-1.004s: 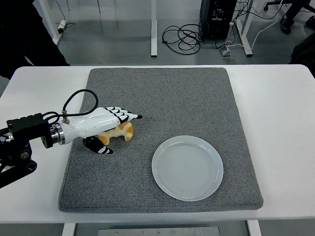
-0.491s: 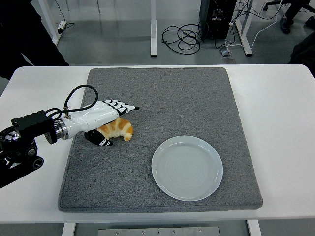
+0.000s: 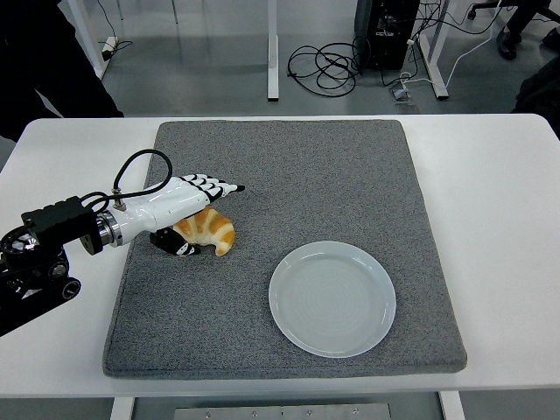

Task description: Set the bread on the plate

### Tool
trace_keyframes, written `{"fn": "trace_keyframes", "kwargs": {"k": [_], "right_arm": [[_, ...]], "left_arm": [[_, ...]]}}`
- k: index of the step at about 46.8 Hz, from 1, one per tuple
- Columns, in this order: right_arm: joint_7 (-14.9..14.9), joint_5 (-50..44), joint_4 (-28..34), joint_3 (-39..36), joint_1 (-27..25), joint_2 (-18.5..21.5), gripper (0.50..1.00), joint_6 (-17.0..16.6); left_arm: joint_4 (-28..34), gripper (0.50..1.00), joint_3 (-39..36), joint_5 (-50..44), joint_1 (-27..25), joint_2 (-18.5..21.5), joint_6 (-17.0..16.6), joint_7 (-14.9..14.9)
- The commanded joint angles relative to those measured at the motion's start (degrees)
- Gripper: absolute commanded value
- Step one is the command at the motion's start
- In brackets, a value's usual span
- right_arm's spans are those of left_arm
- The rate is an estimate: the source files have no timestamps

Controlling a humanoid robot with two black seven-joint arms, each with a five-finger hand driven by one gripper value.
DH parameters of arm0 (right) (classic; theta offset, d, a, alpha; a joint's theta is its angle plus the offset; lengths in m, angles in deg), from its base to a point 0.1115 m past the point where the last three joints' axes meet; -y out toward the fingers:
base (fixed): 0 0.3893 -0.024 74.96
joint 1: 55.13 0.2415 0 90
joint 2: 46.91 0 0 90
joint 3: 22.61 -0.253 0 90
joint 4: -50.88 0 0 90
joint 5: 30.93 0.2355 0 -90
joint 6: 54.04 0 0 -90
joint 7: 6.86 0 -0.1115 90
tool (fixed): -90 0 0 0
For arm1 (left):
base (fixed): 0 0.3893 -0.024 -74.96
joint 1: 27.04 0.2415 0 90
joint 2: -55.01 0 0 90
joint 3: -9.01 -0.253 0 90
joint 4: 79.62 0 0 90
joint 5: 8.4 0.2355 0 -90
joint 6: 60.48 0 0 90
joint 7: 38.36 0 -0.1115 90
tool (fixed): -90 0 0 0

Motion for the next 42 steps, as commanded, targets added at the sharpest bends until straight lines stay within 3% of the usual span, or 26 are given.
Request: {"fn": "trace_keyframes", "kwargs": {"k": [1,42], "right_arm": [[0.0,0.0,0.0,0.0,0.0,0.0,1.000,0.0],[0.0,0.0,0.0,0.0,0.1,0.0,1.000,0.0]], "left_arm": [[-0.2,0.980,0.0,-0.1,0.0,0.0,0.0,0.1],[-1.6,0.980,-0.1,-0.1,0.0,-1.9,-0.1,0.0]]}}
